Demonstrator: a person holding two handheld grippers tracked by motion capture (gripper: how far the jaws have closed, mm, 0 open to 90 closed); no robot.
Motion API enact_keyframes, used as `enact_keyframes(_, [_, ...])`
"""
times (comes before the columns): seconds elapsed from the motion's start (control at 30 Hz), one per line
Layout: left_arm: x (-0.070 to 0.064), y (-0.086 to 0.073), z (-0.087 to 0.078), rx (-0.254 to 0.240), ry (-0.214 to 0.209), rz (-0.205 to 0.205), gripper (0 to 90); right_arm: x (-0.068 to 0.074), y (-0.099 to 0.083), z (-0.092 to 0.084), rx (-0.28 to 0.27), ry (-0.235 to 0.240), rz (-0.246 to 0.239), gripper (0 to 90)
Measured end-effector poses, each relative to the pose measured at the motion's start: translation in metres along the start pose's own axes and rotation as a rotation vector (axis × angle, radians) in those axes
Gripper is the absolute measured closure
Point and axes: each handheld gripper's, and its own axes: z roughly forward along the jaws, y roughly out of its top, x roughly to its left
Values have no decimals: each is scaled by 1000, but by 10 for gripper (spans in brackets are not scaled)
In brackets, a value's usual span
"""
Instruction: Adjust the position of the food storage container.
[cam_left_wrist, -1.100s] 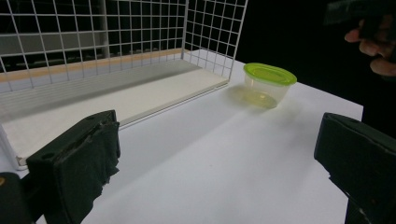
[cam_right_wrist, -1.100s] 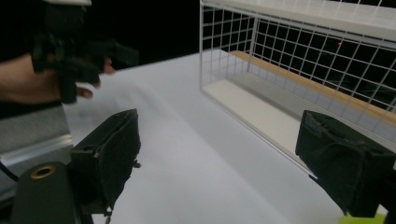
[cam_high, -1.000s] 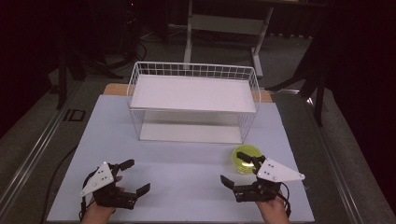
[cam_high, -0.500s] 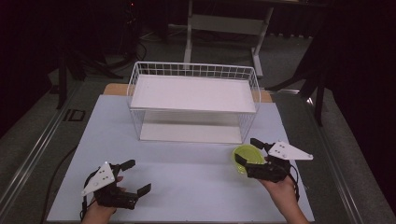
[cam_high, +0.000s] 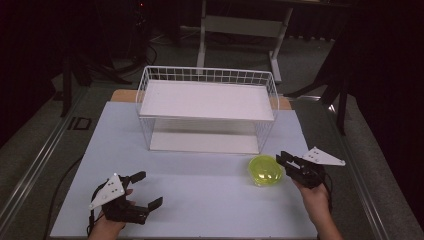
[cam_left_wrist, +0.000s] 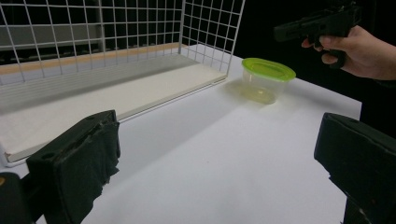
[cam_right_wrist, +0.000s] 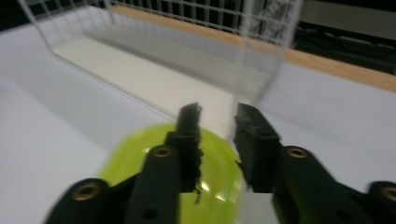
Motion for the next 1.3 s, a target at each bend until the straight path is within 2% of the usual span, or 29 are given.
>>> enact_keyframes(0.03, [0, 0, 0, 0, 0, -2, 12, -3, -2, -1, 6, -21, 2, 790])
enact_keyframes(0.1, [0, 0, 1, 1, -1, -1, 12, -9, -8, -2, 21, -31, 13, 884])
enact_keyframes(0.27, [-1, 0, 1, 3, -3, 4, 12, -15, -27, 0, 92, -99, -6, 897])
enact_keyframes(0.33, [-1, 0, 1, 3, -3, 4, 12, -19, -34, 2, 109, -116, 14, 899])
enact_keyframes(0.5, [-1, 0, 1, 0, -3, 4, 12, -22, -47, 10, 152, -90, 61, 900])
enact_keyframes(0.8, [-1, 1, 0, -5, -1, 7, 12, -13, -61, 23, 230, -45, 67, 900])
enact_keyframes(0.97, [-1, 1, 0, -7, 0, 3, 12, -7, -63, 28, 244, -18, 69, 900])
enact_keyframes(1.0, [-1, 1, 0, -7, -1, 4, 12, -3, -63, 31, 240, 6, 81, 900])
enact_keyframes(1.07, [-1, 2, 0, -6, -3, 6, 12, 2, -62, 33, 248, 14, 63, 900])
enact_keyframes(1.3, [-3, 2, 1, -6, -5, 7, 12, 17, -55, 44, 262, 55, 45, 900])
